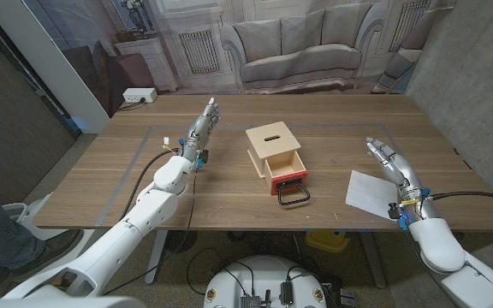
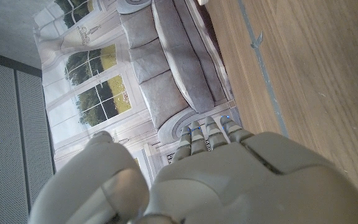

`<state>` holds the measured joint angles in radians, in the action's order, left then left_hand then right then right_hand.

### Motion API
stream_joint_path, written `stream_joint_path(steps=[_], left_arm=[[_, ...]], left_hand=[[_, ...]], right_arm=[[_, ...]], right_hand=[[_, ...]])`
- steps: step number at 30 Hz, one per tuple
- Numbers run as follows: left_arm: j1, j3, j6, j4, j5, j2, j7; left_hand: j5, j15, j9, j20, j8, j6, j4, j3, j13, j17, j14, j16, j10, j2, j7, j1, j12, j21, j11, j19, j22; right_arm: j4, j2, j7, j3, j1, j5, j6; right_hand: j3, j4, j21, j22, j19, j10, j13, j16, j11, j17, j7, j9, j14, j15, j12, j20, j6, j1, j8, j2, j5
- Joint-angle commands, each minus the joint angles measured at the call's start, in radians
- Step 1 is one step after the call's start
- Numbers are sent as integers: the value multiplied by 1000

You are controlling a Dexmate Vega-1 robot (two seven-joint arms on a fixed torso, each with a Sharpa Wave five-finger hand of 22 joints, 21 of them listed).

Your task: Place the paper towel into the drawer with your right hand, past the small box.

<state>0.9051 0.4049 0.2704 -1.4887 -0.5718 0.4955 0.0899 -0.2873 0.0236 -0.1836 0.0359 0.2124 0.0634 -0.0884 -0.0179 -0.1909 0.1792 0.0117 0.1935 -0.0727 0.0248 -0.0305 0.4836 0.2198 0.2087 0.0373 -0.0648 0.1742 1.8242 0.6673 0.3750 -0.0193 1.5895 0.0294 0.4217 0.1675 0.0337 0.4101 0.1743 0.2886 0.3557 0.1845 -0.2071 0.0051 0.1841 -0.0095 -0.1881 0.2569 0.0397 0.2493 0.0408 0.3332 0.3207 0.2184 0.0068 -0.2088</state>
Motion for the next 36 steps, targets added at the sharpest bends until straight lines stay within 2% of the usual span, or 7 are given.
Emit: stream_joint_path(steps=[1,14,22,36], left_arm=[[-25,9,14,49,-7,-16,-24],[-17,6,26,54,-10,-16,-26],[-9,6,28,52,-13,-17,-26],[5,4,32,41,-11,-13,-21]], left_hand=[[0,0,-6,18,3,9,7,1,0,2,-5,-1,-4,1,2,9,-2,-2,-1,4,4],[1,0,-6,15,1,11,8,3,0,2,-5,-2,-6,2,3,10,-3,-3,-1,3,5],[2,-2,-6,15,1,12,8,4,0,2,-5,-2,-6,2,2,11,-4,-4,1,3,5],[3,-1,-6,14,0,15,8,6,0,2,-6,-3,-8,3,3,12,-5,-5,-1,3,5]], right_arm=[[73,2,64,-19,42,-134,-118],[125,7,75,-26,72,-176,-204],[110,8,85,-25,75,-185,-199],[185,40,75,-38,117,-244,-339]], right_hand=[[2,5,-4,2,9,9,3,-4,0,1,-4,-5,9,36,9,71,5,6,2,5,-10],[6,11,-9,2,13,9,3,-1,0,1,-6,-5,11,35,6,71,6,14,-1,8,-14],[8,16,-12,2,24,22,3,-2,-7,0,-12,-6,24,41,9,73,15,22,1,10,-17],[9,23,-18,2,40,48,3,-3,-8,1,-17,-6,43,47,14,73,50,29,9,10,-21]])
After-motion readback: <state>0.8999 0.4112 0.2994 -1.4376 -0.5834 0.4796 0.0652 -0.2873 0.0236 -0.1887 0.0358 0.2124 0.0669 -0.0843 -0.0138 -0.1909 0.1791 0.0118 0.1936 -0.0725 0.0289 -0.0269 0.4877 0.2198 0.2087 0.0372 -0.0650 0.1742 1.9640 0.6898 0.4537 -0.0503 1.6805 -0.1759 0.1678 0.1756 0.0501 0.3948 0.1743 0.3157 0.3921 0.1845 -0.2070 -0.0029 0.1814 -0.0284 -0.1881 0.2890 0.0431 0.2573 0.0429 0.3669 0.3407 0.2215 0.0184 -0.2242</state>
